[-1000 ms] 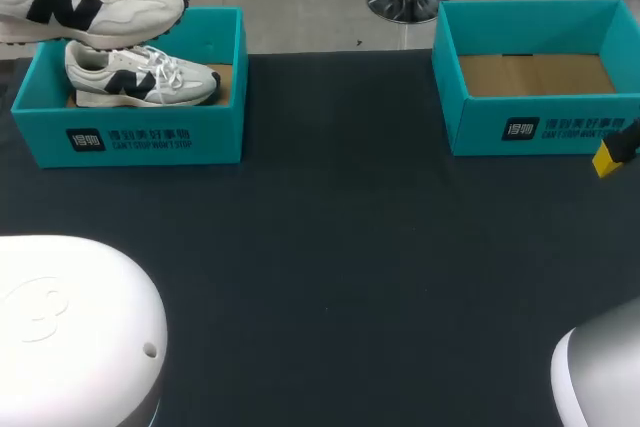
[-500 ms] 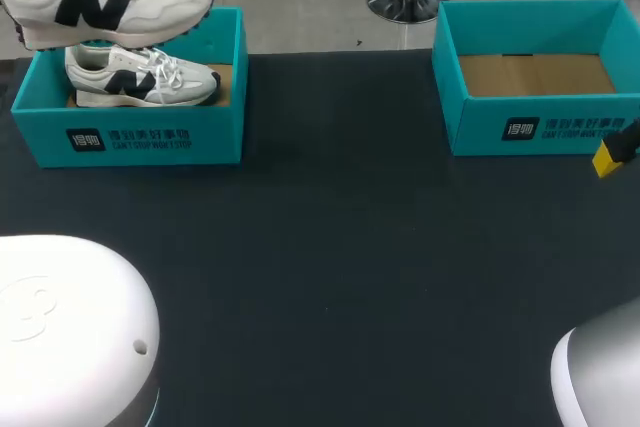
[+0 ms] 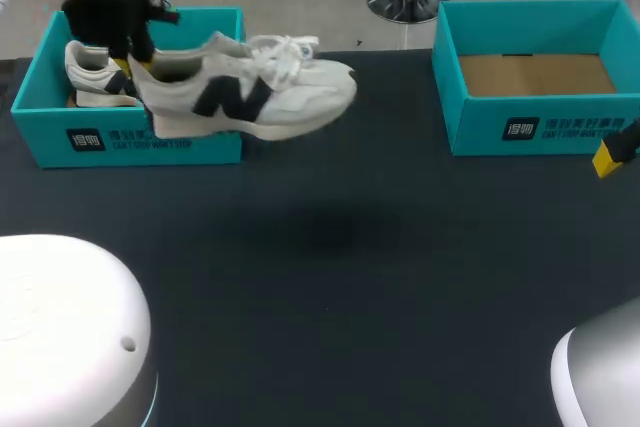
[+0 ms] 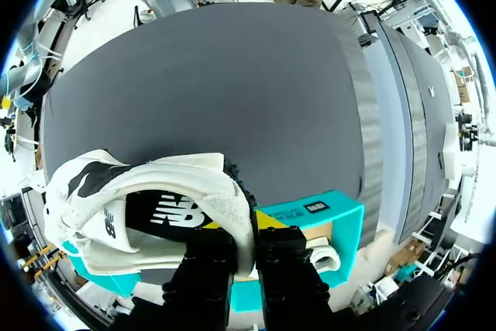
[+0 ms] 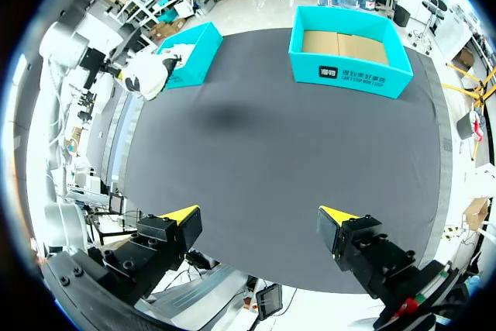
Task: Take the shoe out of the shoebox, open the shoe tongue, remove and reinsert the insole, then place the shoe into the shoebox
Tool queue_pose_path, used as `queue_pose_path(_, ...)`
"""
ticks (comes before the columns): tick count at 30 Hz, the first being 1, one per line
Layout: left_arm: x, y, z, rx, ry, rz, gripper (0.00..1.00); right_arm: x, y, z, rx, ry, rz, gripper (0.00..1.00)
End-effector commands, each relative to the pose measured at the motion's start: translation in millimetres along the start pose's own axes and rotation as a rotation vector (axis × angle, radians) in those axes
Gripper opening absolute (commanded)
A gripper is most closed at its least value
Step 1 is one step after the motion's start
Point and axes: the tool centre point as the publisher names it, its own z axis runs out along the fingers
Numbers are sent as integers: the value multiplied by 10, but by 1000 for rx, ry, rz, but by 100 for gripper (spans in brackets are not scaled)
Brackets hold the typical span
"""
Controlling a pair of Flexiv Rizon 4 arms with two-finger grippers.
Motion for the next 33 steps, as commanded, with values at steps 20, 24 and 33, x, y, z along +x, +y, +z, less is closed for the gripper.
queue_pose_path(20,-875,-651,191,-29,59,-21,0,0,27,-7,6,-1,1,100)
queue_pose_path(24,-1024,-665,349,-31,57,-11,0,0,27,-7,6,-1,1,100)
queue_pose_path(33,-1463,-653,885,-6,111,13,0,0,27,-7,6,-1,1,100)
